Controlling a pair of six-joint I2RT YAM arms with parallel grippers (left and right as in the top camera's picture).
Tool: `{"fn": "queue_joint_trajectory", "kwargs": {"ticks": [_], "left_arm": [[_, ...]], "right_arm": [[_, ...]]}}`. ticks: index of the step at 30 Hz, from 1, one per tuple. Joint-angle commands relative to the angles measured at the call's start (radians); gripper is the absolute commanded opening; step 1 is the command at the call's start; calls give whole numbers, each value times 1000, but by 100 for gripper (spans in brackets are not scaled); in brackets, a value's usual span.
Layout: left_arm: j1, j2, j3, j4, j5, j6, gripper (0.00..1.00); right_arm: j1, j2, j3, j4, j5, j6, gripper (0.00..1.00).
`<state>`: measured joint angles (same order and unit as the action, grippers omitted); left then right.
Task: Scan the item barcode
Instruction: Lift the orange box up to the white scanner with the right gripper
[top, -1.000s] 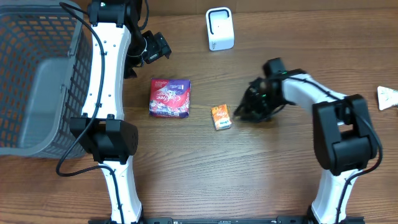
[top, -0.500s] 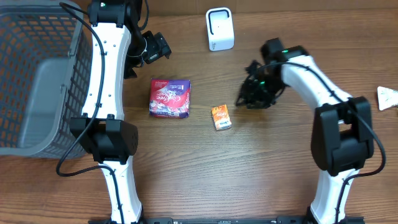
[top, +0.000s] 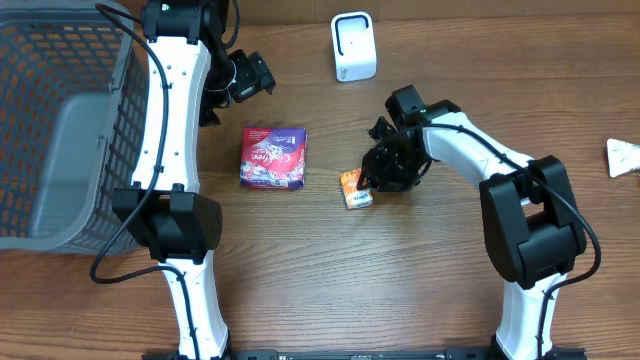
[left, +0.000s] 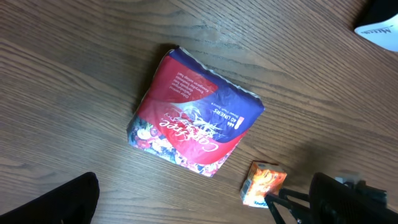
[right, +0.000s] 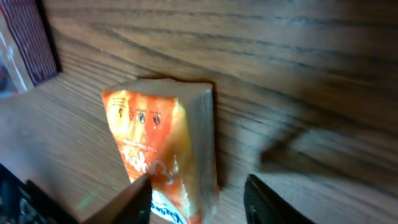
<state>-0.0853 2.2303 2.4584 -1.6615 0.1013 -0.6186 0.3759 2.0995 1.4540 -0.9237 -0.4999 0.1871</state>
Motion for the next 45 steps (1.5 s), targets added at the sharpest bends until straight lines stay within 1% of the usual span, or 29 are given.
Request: {"fn": "queue_joint_trajectory", "kwargs": {"ticks": [1, 3, 6, 7, 8, 9, 11, 13, 16, 17, 18, 19, 22, 26, 27, 33, 43, 44, 45], "left_arm": [[-3, 8, 0, -2, 0, 13, 100], [-3, 8, 0, -2, 0, 13, 100], [-3, 8, 0, -2, 0, 13, 100], [-3, 8, 0, -2, 0, 13, 100], [-3, 8, 0, -2, 0, 13, 100], [-3, 8, 0, -2, 0, 13, 100], [-3, 8, 0, -2, 0, 13, 100], [-3, 8, 0, -2, 0, 13, 100], [-3, 8, 0, -2, 0, 13, 100], [-3, 8, 0, -2, 0, 13, 100], [-3, 8, 0, -2, 0, 13, 100], [-3, 8, 0, -2, 0, 13, 100], [-3, 8, 0, -2, 0, 13, 100], [-3, 8, 0, -2, 0, 13, 100], [-3, 8, 0, -2, 0, 13, 100], [-3, 8, 0, -2, 0, 13, 100], [-3, 8, 0, -2, 0, 13, 100], [-3, 8, 0, -2, 0, 13, 100], [-3, 8, 0, -2, 0, 13, 100]], "right_arm": [[16, -10, -40, 38, -5, 27, 45], [16, -10, -53, 62, 21, 58, 40], [16, -10, -55, 86, 22, 62, 36], [16, -10, -55, 93, 22, 72, 33], [16, -10, -55, 104, 21, 76, 22], [16, -10, -55, 105, 21, 76, 18], [16, -10, -55, 105, 20, 108, 4], [4, -10, -50, 106, -62, 121, 4], [-36, -10, -35, 117, -248, 111, 4], [-62, -10, -29, 128, -358, 85, 4], [-79, -10, -28, 134, -422, 71, 4], [-116, -10, -27, 148, -545, 67, 4], [-182, -10, -27, 167, -734, 40, 4], [-270, -10, -27, 182, -1038, -16, 4], [-283, -10, -27, 190, -1070, -6, 4], [-336, -10, -27, 202, -1070, 3, 4], [-342, -10, -27, 233, -1060, 3, 4], [-343, -11, -26, 243, -1002, 28, 4], [-344, -11, -20, 243, -887, 80, 4]]}}
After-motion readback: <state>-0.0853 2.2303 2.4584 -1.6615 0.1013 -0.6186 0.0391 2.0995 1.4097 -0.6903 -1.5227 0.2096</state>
